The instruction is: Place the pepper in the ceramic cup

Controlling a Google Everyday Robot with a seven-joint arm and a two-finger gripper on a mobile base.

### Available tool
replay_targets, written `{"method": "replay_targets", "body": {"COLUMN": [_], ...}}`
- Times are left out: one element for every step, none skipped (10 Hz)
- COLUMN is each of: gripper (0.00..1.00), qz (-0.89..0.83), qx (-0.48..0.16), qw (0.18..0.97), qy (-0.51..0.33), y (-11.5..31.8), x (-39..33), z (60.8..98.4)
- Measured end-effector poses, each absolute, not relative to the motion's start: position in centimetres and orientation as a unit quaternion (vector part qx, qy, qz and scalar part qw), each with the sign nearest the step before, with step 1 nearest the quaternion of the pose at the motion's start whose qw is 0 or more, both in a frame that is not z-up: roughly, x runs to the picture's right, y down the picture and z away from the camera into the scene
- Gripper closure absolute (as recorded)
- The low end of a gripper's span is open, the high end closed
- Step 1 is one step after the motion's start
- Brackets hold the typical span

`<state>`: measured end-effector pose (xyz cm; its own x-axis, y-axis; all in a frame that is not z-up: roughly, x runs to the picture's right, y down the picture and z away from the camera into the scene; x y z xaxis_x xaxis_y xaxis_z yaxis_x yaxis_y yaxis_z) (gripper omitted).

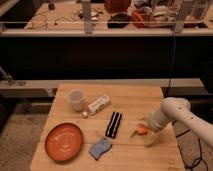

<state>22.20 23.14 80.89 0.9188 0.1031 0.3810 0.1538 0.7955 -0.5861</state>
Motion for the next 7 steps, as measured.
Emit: {"method": "replay_targets", "body": {"gripper": [0.39,0.43,0.57,0.65,0.73,0.83,0.94], "qz": [-0.019,-0.02,-0.02,-0.022,-0.025,-0.03,-0.033], "qx": [-0.321,-0.323,-0.338,-0.35,-0.366,-0.385,-0.393], "qw": [0.926,0.926,0.921,0.916,0.909,0.9,0.895], "qy": [-0.197,-0.195,-0.194,-0.196,-0.2,-0.203,-0.209], "y": [23.2,23.1,23.4,23.5,23.6,23.8,23.9], "x": [22.1,22.0,22.2,22.2,22.1,22.1,22.3], "z": [81.0,81.2,81.4,81.6,81.9,82.2,82.3]}}
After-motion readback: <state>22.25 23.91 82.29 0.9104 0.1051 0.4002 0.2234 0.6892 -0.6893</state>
